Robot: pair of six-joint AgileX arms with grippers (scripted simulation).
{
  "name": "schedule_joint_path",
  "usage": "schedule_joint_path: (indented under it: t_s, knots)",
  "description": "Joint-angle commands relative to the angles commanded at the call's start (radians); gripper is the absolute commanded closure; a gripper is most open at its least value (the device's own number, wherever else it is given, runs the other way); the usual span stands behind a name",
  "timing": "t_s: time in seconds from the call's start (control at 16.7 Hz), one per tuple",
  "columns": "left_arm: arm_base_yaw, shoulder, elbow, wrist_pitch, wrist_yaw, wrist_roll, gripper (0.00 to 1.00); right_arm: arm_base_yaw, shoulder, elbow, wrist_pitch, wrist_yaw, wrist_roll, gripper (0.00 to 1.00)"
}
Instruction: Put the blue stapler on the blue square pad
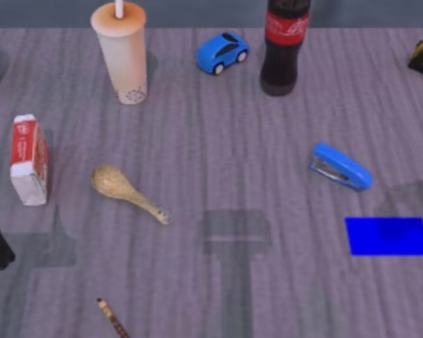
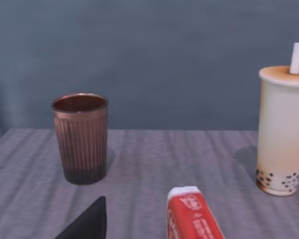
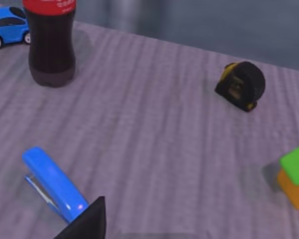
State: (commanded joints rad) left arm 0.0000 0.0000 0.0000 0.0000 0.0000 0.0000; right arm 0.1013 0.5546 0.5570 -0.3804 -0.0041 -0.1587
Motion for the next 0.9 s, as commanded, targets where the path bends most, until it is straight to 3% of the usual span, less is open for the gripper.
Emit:
schedule_joint_path:
  t_s: [0.6,0.9]
  knots:
    - [0.0,0.0,0.0,0.0,0.0,0.0,0.0,0.165,1.202,1.058,-0.708,0.002,-0.277,0.0]
    - [0.0,0.0,0.0,0.0,0.0,0.0,0.0,0.231,1.599,1.468,-0.959,0.0,-0.383,0.0]
